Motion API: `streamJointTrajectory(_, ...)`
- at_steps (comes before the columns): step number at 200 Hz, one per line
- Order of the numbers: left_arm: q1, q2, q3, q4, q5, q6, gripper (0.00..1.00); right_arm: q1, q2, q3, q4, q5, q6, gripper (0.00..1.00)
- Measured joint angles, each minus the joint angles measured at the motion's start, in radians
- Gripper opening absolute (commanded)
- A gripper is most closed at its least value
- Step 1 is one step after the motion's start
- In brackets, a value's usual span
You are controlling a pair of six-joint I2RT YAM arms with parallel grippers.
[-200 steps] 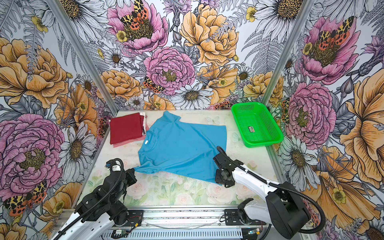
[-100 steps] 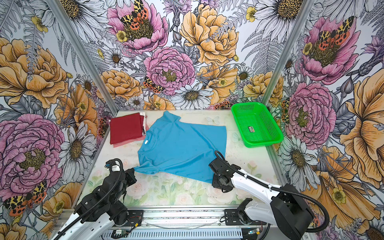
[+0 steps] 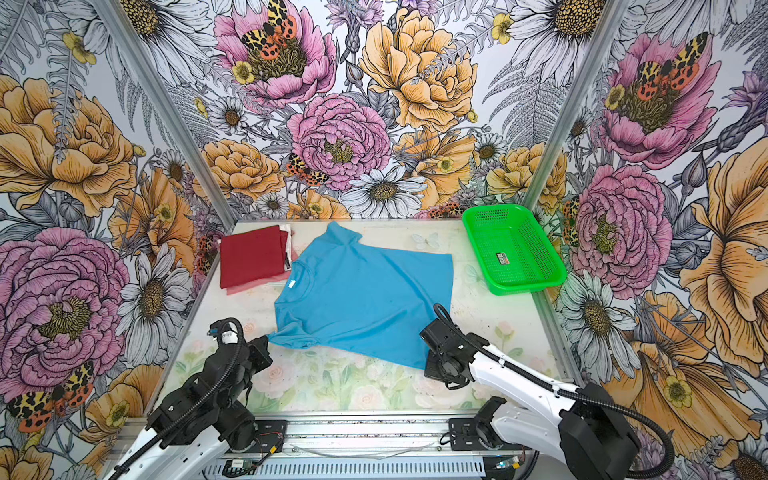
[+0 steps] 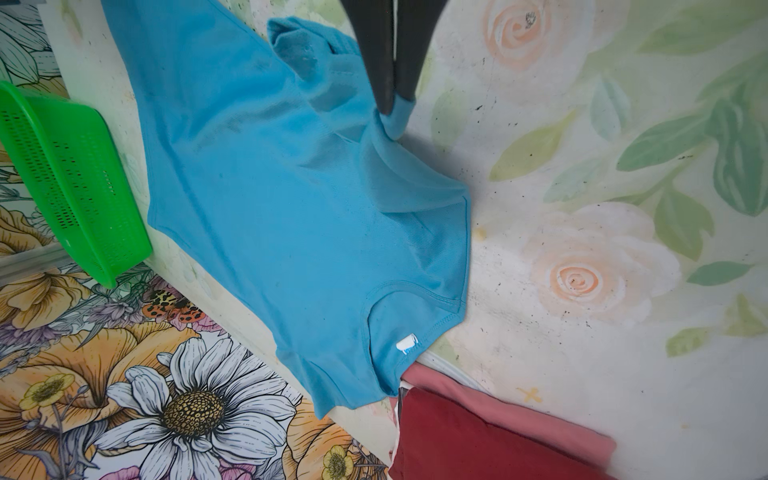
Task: Fold and stack the t-shirts
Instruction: 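Grasp the hem corners nearest the robot with both grippers, then lift the t-shirt high with both grippers and flap it farther away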
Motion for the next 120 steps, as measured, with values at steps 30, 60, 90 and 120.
streamJointTrajectory(30,0.000,0.009,0.026,-0.002,-0.004,0.003,0.00,0.002,0.026,0.018,-0.042,-0.099,-0.081,0.00)
streamJointTrajectory(60,0.001,0.047,0.060,0.009,-0.008,0.037,0.00,-0.023,0.077,0.108,-0.076,-0.153,-0.183,0.00)
streamJointTrajectory(90,0.037,0.136,0.113,0.056,0.006,0.099,0.00,-0.123,0.100,0.208,-0.079,-0.180,-0.283,0.00)
streamJointTrajectory(120,0.135,0.259,0.165,0.134,0.088,0.161,0.00,-0.207,0.098,0.247,-0.080,-0.223,-0.341,0.00)
